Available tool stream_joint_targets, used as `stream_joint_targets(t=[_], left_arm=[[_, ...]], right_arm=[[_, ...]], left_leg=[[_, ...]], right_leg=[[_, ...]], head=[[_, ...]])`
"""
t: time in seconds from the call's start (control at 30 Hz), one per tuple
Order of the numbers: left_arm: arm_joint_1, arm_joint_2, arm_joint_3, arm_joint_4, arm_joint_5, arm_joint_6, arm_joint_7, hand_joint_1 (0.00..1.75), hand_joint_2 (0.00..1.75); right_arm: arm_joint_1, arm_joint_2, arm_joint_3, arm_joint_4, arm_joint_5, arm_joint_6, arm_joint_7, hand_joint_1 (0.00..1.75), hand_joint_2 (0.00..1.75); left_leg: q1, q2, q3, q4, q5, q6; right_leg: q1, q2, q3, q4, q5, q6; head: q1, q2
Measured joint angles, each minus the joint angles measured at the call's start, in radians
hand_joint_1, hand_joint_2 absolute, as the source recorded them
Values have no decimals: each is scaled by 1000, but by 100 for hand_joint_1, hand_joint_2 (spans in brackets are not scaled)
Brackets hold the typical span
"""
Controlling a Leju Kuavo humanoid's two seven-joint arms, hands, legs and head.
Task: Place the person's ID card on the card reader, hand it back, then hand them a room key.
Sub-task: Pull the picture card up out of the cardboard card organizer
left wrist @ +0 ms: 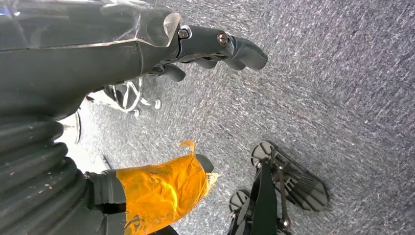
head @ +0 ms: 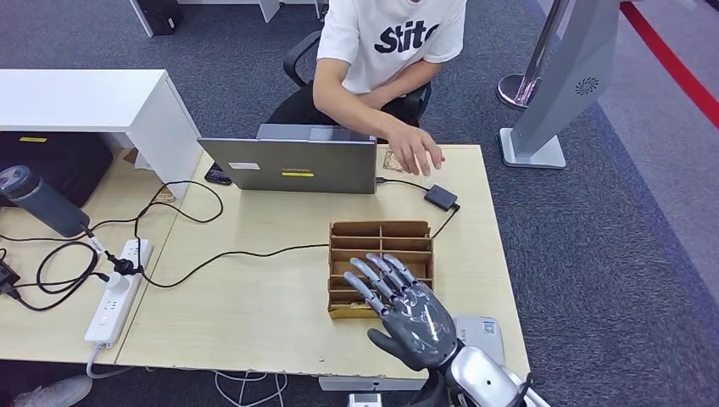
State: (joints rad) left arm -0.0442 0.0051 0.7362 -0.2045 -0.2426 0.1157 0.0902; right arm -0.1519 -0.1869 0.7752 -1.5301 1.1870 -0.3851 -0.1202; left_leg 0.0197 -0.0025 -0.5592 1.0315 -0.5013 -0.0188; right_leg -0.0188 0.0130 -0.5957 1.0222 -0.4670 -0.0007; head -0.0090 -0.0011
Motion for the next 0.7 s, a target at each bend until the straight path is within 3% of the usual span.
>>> stream_joint_targets(t=[0.3, 0.7], left_arm=[[0, -1, 4, 0, -18, 0, 6, 0, 175], [0, 0, 19, 0, -31, 0, 7, 0, 175]], right_arm=[[0, 122, -85, 100, 49, 27, 25, 0, 175], [2, 135, -153, 205, 33, 52, 9, 0, 175]], left_leg=[[0, 0, 0, 0, 0, 0], [0, 0, 0, 0, 0, 0]], right_leg=[[0, 0, 0, 0, 0, 0], [0, 0, 0, 0, 0, 0]], head=[[0, 0], [0, 0]])
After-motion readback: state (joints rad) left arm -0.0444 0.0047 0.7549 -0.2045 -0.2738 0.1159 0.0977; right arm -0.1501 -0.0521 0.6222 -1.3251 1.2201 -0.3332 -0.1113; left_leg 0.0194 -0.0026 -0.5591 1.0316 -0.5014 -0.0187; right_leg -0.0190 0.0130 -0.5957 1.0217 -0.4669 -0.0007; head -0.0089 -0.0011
